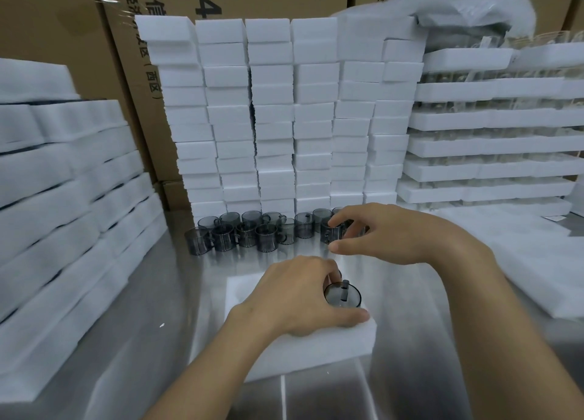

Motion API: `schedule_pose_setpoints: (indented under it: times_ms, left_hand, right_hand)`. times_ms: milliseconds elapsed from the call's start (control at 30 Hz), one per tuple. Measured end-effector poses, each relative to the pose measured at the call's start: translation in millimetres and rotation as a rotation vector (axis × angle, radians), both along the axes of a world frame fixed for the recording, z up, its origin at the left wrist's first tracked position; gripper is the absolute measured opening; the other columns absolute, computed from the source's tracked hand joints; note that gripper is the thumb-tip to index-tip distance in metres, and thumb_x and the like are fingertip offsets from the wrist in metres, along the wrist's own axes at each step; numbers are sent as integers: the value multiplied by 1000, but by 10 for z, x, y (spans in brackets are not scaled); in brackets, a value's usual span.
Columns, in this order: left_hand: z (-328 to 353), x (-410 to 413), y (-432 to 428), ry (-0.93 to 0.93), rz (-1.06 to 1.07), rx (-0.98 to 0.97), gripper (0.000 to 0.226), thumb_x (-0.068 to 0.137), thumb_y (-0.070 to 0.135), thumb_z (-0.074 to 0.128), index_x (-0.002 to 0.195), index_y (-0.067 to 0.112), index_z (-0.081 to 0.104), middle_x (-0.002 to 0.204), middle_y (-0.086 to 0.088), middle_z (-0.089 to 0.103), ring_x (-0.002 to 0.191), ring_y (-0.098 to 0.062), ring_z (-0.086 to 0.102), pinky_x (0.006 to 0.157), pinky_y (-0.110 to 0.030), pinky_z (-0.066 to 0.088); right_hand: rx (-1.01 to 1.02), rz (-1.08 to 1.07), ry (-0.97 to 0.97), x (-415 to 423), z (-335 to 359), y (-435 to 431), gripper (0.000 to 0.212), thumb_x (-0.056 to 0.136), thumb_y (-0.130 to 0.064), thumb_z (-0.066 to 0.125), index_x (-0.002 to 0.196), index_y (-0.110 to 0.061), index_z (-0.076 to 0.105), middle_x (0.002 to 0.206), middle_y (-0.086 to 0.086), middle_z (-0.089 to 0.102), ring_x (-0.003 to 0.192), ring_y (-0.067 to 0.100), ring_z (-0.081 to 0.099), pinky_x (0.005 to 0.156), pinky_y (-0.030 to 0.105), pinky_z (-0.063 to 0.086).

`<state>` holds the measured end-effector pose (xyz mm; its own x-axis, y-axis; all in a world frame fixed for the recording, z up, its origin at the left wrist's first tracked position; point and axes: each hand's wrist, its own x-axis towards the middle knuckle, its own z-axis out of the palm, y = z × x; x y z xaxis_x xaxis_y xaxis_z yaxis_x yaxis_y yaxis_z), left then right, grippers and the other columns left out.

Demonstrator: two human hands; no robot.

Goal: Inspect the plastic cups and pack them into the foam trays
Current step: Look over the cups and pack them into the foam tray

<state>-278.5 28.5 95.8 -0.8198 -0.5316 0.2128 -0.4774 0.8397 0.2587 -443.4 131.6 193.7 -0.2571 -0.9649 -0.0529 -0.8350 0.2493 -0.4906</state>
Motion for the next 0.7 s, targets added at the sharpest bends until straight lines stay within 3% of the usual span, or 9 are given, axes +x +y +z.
schedule_pose_setpoints:
  times_ms: [100, 200, 300, 433, 533, 700]
  left_hand:
    - [18, 3, -8, -4, -11, 18, 65, 61, 95, 61, 89, 37, 60, 75, 12, 64, 71, -4, 58, 59, -32, 36]
    - [8, -9, 51, -25, -34, -3, 64, 62, 93, 67, 74, 34, 46, 71, 12, 57, 66, -3, 52, 56, -31, 29]
    - [30, -1, 80, -48, -42, -34, 67, 66, 90, 71, 72, 32, 40, 72, 11, 54, 66, -4, 49, 56, -32, 27]
    - [91, 20, 119, -82, -69, -126, 64, 77, 85, 67, 73, 26, 43, 73, 9, 54, 67, -9, 49, 56, -34, 27]
    - [83, 3, 172, -94, -66, -153, 59, 84, 78, 68, 76, 23, 46, 78, 6, 54, 74, -21, 54, 60, -37, 31]
    - [65, -1, 164, -75, -66, -87, 56, 84, 71, 72, 82, 22, 46, 85, 8, 62, 80, -21, 57, 63, -37, 34]
  right_hand:
    - [-6, -2, -14, -41, -10, 4, 52, 92, -65, 68, 140, -49, 55, 115, -22, 63, 107, -1, 61, 83, 22, 46]
    - [7, -18, -28, -131, -54, -11, 47, 93, -64, 68, 136, -49, 57, 118, -19, 65, 111, 3, 62, 90, 28, 47]
    - [30, -64, -15, -276, -188, -97, 33, 99, -56, 64, 129, -45, 60, 117, -16, 66, 110, 9, 65, 88, 29, 46]
    - [-31, -185, 9, -518, -659, -412, 17, 105, -29, 58, 118, -29, 68, 104, -12, 64, 106, 18, 66, 90, 33, 50]
    - [-133, -344, -31, -638, -1214, -629, 25, 101, -19, 55, 123, -27, 65, 109, -4, 68, 110, 25, 65, 97, 37, 52]
    - [-342, -425, -46, -707, -1810, -775, 25, 99, -22, 62, 123, -27, 68, 82, -11, 66, 76, 3, 57, 62, 19, 35]
